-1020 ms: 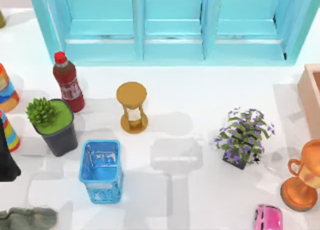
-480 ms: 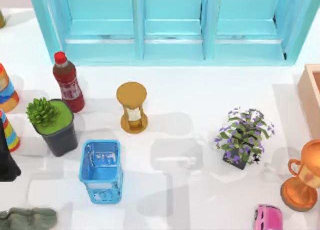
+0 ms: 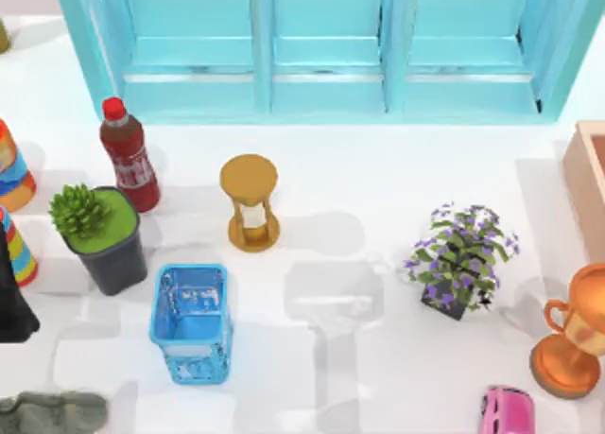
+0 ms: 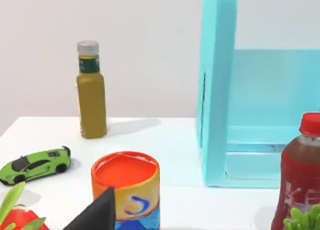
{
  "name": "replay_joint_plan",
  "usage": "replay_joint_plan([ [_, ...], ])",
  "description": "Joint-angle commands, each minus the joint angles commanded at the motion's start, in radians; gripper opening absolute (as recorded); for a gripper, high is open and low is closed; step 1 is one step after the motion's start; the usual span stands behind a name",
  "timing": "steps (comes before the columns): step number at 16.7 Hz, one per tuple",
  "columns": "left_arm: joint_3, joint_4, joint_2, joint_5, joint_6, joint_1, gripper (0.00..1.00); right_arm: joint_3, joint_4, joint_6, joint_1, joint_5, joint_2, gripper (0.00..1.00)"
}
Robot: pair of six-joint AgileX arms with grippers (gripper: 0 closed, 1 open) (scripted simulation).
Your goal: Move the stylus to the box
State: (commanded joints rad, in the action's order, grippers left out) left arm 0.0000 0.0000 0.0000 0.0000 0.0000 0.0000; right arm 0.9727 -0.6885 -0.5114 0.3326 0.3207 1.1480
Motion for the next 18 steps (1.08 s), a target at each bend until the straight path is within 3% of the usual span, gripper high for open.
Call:
replay_joint_plan([
  [7,0.0,0.0,0.0,0.0,0.0,0.0,1.0,-0.073,0.088,0.016,-0.02,-0.011,0.02,0.0],
  [18,0.0,0.0,0.0,0.0,0.0,0.0,1.0,-0.073,0.088,0.016,-0.02,-0.011,0.02,0.83],
])
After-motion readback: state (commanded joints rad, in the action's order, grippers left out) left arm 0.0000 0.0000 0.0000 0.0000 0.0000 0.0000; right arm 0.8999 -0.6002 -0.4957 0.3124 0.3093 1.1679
